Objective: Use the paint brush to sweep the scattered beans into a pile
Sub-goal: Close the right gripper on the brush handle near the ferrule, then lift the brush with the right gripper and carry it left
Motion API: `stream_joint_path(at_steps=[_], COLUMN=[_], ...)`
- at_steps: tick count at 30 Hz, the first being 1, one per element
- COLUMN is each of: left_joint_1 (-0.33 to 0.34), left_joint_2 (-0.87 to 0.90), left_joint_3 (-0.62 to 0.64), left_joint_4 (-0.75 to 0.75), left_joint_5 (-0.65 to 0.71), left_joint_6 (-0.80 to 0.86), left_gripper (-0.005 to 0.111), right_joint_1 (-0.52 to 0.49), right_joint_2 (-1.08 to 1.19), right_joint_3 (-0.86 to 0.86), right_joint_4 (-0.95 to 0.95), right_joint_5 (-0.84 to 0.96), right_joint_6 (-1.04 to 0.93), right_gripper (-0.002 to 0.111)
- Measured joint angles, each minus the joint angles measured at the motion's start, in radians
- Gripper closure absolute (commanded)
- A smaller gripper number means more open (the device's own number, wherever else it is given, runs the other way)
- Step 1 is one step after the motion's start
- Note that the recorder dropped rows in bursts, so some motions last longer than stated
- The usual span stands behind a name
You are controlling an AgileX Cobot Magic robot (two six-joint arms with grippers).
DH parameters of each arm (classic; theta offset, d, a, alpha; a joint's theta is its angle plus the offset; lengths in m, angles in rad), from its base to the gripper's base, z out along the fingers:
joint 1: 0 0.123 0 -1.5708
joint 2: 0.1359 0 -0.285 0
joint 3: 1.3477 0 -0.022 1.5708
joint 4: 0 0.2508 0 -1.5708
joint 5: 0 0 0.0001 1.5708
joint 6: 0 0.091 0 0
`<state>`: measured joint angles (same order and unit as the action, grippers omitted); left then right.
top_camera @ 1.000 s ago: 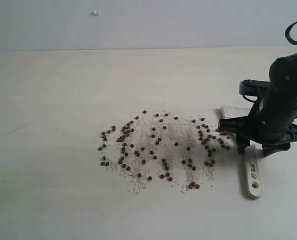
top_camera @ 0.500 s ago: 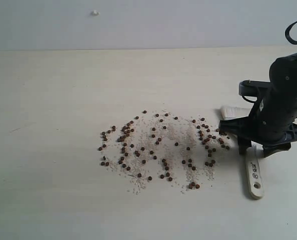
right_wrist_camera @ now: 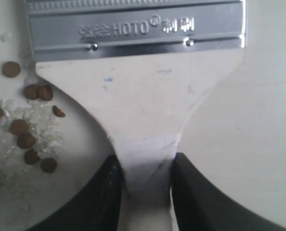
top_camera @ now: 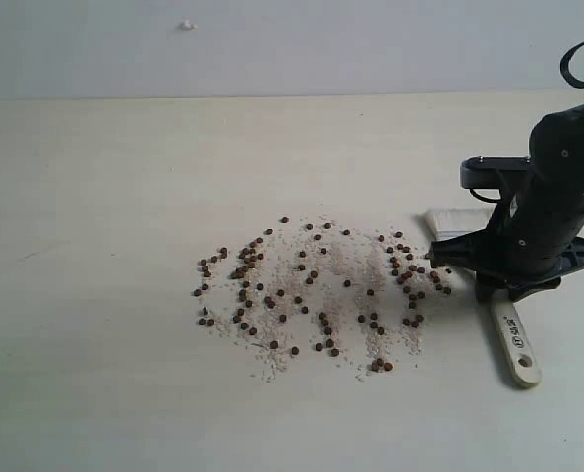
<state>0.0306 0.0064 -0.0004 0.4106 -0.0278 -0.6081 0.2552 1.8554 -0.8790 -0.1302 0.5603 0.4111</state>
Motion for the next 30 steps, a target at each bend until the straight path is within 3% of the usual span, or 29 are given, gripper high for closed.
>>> stream_joint_path(at_steps=[12,30], left_joint_1=[0.0,0.0], left_joint_2=[0.0,0.0], left_joint_3=[0.0,0.0], left_joint_4=[0.0,0.0], left_joint_5=[0.0,0.0], left_joint_6=[0.0,0.0], left_gripper=[0.107,0.107], right_joint_1=[0.0,0.0], right_joint_2=[-0.027,-0.304], right_joint_3=[0.0,0.0], right_joint_4=[-0.087,-0.104], right_joint_5=[0.071,0.187], right_joint_6=[-0.033,-0.104], right_gripper=[0.108,0.108])
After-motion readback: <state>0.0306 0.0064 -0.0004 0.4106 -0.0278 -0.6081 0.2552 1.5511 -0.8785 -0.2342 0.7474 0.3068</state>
